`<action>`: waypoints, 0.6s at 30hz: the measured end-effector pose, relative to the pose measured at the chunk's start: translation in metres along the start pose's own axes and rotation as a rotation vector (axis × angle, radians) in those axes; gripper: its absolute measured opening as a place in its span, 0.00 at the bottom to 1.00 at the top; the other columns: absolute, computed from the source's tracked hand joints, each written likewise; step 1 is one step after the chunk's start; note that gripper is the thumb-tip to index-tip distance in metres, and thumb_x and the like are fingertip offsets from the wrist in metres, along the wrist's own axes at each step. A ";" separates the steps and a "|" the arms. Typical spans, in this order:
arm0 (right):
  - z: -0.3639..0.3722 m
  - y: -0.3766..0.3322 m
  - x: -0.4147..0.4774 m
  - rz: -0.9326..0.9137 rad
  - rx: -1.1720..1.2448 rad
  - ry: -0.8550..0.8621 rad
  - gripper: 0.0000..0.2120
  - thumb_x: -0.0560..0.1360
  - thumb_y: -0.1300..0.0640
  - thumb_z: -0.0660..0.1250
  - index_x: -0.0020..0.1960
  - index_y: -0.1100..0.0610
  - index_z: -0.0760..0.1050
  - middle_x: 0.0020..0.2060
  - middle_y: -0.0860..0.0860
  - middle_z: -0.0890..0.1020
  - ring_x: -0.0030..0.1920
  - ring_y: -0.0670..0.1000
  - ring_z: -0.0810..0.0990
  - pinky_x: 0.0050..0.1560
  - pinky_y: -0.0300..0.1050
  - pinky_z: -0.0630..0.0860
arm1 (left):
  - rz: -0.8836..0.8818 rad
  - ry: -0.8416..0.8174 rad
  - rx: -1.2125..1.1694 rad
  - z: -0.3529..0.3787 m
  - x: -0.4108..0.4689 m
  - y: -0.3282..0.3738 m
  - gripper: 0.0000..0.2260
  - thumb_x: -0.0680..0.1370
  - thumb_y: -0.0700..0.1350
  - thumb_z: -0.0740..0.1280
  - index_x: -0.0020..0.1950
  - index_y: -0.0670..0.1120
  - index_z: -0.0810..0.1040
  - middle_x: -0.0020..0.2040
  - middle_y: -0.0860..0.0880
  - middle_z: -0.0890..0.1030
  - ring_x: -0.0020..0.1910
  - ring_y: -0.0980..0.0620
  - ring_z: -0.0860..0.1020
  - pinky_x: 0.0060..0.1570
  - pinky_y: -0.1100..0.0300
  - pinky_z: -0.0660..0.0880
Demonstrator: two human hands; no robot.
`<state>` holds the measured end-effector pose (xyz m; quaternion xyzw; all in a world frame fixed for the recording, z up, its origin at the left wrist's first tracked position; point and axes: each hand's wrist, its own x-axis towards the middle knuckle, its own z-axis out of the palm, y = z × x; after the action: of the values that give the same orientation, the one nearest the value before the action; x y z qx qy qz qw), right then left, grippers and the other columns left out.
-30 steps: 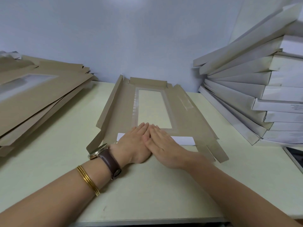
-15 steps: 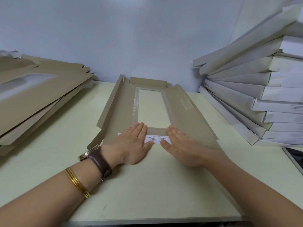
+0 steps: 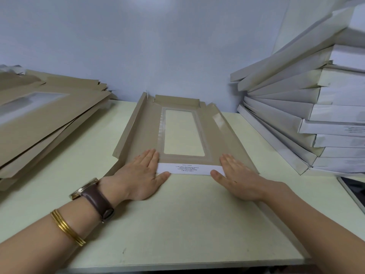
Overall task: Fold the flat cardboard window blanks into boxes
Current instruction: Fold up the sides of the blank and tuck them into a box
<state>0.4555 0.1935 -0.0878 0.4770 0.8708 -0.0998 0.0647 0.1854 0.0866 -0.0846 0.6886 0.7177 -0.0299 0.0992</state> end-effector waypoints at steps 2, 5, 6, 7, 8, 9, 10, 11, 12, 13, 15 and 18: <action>0.001 0.000 0.001 0.000 -0.007 0.003 0.58 0.60 0.20 0.28 0.78 0.58 0.37 0.78 0.51 0.39 0.77 0.46 0.37 0.75 0.44 0.38 | -0.001 0.000 0.004 0.000 -0.001 -0.002 0.35 0.80 0.63 0.41 0.78 0.42 0.37 0.79 0.47 0.38 0.77 0.53 0.37 0.76 0.56 0.39; 0.001 0.001 0.000 0.001 -0.010 0.013 0.58 0.60 0.20 0.28 0.79 0.57 0.37 0.78 0.51 0.40 0.77 0.46 0.37 0.75 0.44 0.38 | 0.000 -0.002 0.003 0.000 -0.001 -0.001 0.35 0.80 0.64 0.41 0.78 0.42 0.37 0.79 0.47 0.38 0.77 0.52 0.37 0.76 0.56 0.39; 0.001 0.001 0.000 0.000 -0.010 0.014 0.58 0.60 0.20 0.28 0.79 0.57 0.38 0.78 0.51 0.40 0.77 0.46 0.37 0.75 0.44 0.39 | 0.001 -0.001 0.003 0.000 -0.002 -0.001 0.35 0.80 0.64 0.41 0.78 0.42 0.37 0.79 0.47 0.38 0.77 0.52 0.37 0.76 0.56 0.39; 0.001 0.001 0.000 -0.001 -0.011 0.015 0.58 0.60 0.21 0.29 0.79 0.57 0.38 0.78 0.51 0.40 0.77 0.46 0.37 0.75 0.44 0.39 | 0.001 0.000 0.003 -0.001 -0.002 -0.002 0.35 0.80 0.64 0.41 0.78 0.42 0.37 0.79 0.46 0.38 0.77 0.52 0.37 0.76 0.56 0.39; 0.001 0.001 0.000 -0.002 -0.010 0.018 0.57 0.61 0.21 0.29 0.79 0.57 0.38 0.78 0.51 0.40 0.77 0.46 0.37 0.75 0.43 0.39 | 0.001 0.001 0.003 -0.001 -0.002 -0.003 0.35 0.80 0.64 0.41 0.78 0.42 0.38 0.79 0.46 0.38 0.77 0.52 0.37 0.76 0.57 0.39; 0.001 0.001 0.000 -0.001 -0.005 0.022 0.57 0.61 0.22 0.29 0.79 0.57 0.38 0.78 0.51 0.40 0.77 0.46 0.37 0.75 0.43 0.39 | 0.001 0.000 0.003 -0.001 -0.003 -0.004 0.35 0.80 0.64 0.41 0.78 0.42 0.38 0.79 0.46 0.39 0.77 0.52 0.37 0.76 0.57 0.39; 0.001 0.001 -0.001 0.002 0.005 0.022 0.56 0.62 0.22 0.30 0.79 0.57 0.38 0.78 0.51 0.40 0.77 0.46 0.37 0.74 0.42 0.38 | 0.001 0.000 0.001 -0.001 -0.003 -0.004 0.36 0.80 0.64 0.41 0.78 0.42 0.38 0.79 0.46 0.38 0.77 0.52 0.37 0.76 0.57 0.38; 0.001 0.000 -0.002 0.005 0.017 0.025 0.56 0.62 0.22 0.30 0.79 0.57 0.38 0.78 0.50 0.40 0.77 0.46 0.37 0.74 0.42 0.38 | 0.000 0.001 0.000 -0.001 -0.003 -0.004 0.36 0.80 0.64 0.41 0.78 0.42 0.38 0.79 0.46 0.38 0.77 0.52 0.37 0.76 0.57 0.38; 0.000 0.000 -0.002 0.009 0.029 0.026 0.55 0.62 0.23 0.31 0.79 0.58 0.38 0.78 0.50 0.40 0.77 0.46 0.37 0.74 0.42 0.38 | -0.002 0.005 -0.003 0.000 -0.003 -0.004 0.36 0.80 0.64 0.42 0.78 0.42 0.38 0.79 0.46 0.38 0.77 0.52 0.37 0.76 0.57 0.38; 0.000 0.000 -0.004 0.014 0.037 0.025 0.55 0.63 0.23 0.32 0.79 0.58 0.39 0.78 0.50 0.40 0.77 0.46 0.37 0.74 0.42 0.38 | -0.002 0.013 -0.009 0.000 -0.003 -0.004 0.36 0.80 0.64 0.42 0.78 0.42 0.38 0.79 0.47 0.39 0.77 0.52 0.37 0.76 0.57 0.38; -0.001 -0.001 -0.006 0.015 0.045 0.023 0.51 0.66 0.26 0.34 0.79 0.58 0.39 0.78 0.51 0.41 0.77 0.46 0.38 0.75 0.43 0.38 | 0.007 0.033 -0.037 0.000 -0.003 -0.005 0.35 0.80 0.64 0.43 0.78 0.42 0.39 0.79 0.47 0.39 0.77 0.53 0.38 0.75 0.58 0.38; -0.004 -0.003 -0.008 -0.004 0.099 0.064 0.41 0.76 0.33 0.41 0.78 0.61 0.48 0.78 0.52 0.50 0.78 0.48 0.46 0.77 0.46 0.46 | 0.036 0.100 -0.119 -0.003 -0.006 -0.006 0.34 0.81 0.62 0.48 0.79 0.43 0.45 0.80 0.49 0.45 0.78 0.54 0.43 0.73 0.62 0.41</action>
<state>0.4568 0.1866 -0.0816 0.4807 0.8675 -0.1278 0.0131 0.1793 0.0807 -0.0812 0.6950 0.7097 0.0492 0.1044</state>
